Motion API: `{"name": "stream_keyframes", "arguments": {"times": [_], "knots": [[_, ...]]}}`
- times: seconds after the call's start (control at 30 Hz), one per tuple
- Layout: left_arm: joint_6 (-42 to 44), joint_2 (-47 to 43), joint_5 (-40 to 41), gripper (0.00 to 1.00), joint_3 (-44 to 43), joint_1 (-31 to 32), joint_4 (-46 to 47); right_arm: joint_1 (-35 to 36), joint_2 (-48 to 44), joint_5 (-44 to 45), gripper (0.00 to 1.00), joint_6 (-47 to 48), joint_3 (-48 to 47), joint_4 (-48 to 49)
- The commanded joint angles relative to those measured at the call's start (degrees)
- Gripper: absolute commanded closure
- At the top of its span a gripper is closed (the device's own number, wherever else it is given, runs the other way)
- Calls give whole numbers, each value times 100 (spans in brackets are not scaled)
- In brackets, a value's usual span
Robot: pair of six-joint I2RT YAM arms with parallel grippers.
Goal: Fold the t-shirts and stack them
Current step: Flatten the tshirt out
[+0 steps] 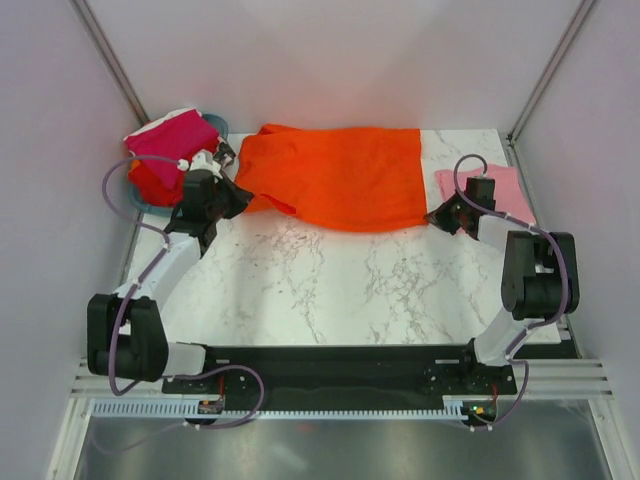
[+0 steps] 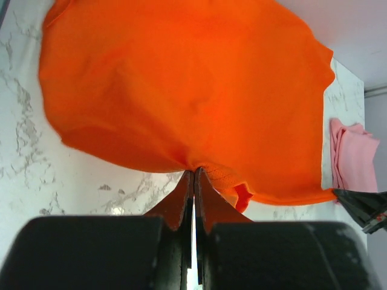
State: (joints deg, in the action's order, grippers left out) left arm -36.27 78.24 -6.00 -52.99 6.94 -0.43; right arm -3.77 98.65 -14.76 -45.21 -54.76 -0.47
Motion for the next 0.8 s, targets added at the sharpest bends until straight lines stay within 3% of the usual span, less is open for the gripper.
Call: {"name": "stream_keyframes", "arguments": {"times": [0.0,0.33,0.77], "knots": [[-424,-396,2,98,534,18,658,-27,22,-88,100,4,412,794],[-381,-1275,-138,98,2222,18,1088,-1,-495,9,100,100,1406,856],[-548,-3428,-559,98,3725,9,640,96,-2024,298,100,838,2663,303]]}}
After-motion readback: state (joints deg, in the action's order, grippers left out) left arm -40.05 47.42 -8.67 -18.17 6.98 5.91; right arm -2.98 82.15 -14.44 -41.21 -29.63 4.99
